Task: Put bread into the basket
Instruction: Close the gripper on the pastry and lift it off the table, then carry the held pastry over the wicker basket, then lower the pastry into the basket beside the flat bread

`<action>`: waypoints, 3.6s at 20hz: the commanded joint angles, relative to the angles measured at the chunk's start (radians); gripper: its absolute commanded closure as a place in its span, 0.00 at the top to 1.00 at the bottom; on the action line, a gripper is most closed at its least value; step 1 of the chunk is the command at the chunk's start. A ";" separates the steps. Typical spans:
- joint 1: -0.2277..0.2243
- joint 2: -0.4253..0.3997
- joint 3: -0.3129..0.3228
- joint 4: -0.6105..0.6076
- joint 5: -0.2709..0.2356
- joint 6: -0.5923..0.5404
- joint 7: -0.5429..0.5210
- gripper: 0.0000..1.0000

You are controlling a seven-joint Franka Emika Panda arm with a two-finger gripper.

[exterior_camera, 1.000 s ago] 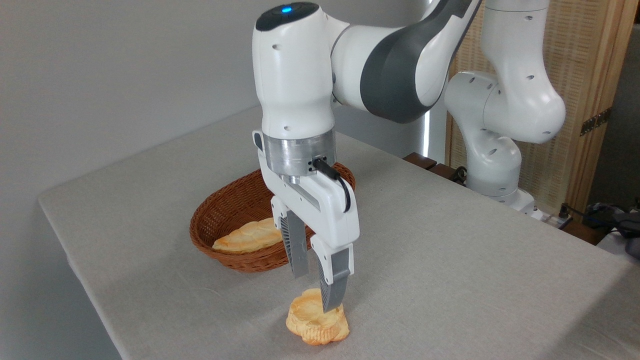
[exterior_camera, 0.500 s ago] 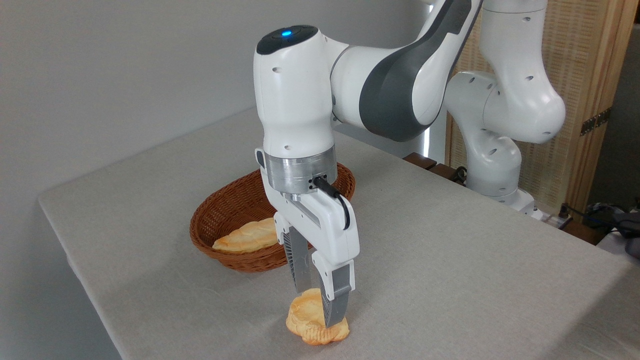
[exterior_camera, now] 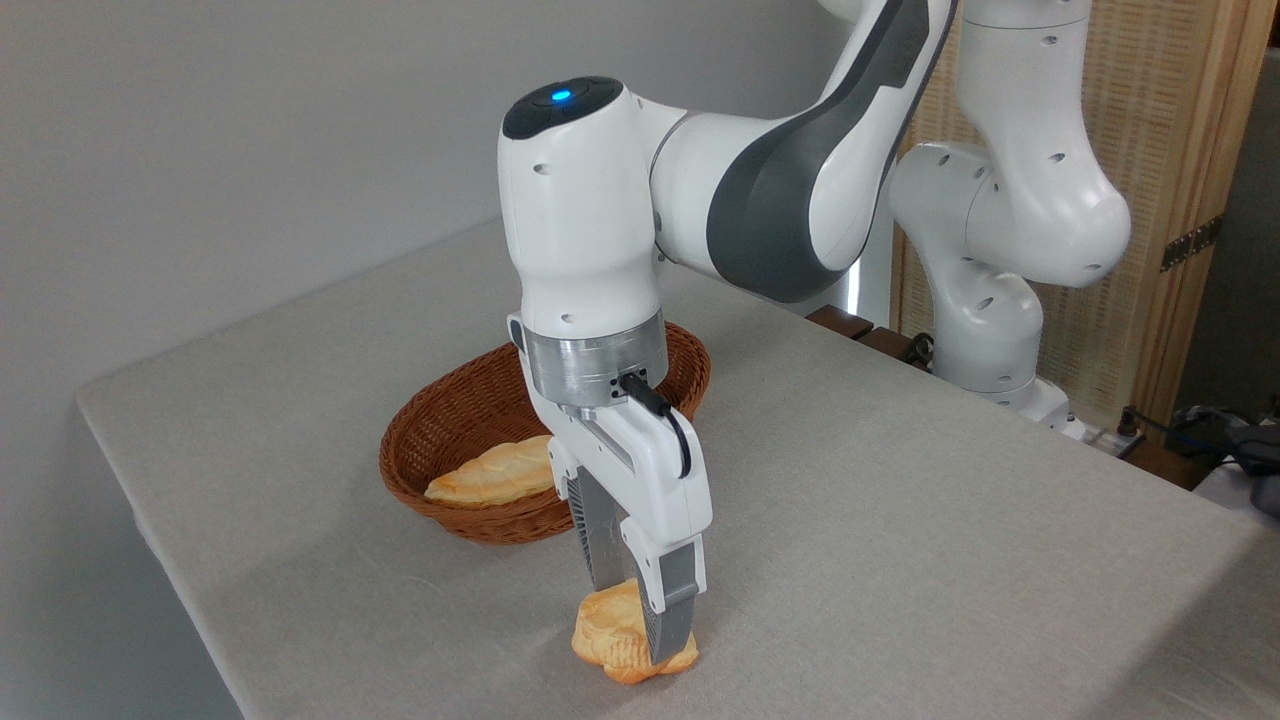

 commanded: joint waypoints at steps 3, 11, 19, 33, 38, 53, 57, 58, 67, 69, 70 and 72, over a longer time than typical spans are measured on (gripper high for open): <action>-0.010 0.009 0.004 -0.016 0.016 0.024 0.015 1.00; -0.013 0.009 0.003 -0.022 0.016 0.012 0.074 0.43; -0.013 0.004 0.003 -0.022 0.014 0.005 0.087 0.42; -0.015 -0.068 -0.005 0.015 -0.088 -0.008 0.039 0.48; -0.031 -0.109 -0.029 0.071 -0.158 -0.083 -0.027 0.53; -0.035 -0.134 -0.353 0.084 -0.158 -0.230 -0.327 0.62; -0.035 -0.123 -0.413 0.081 -0.149 -0.230 -0.468 0.91; -0.035 -0.123 -0.418 0.081 -0.148 -0.232 -0.481 1.00; -0.030 -0.122 -0.413 0.084 -0.142 -0.255 -0.469 1.00; -0.022 -0.122 -0.407 0.084 -0.138 -0.242 -0.467 1.00; -0.021 -0.122 -0.401 0.085 -0.121 -0.239 -0.467 1.00; -0.019 -0.122 -0.358 0.094 -0.072 -0.238 -0.465 1.00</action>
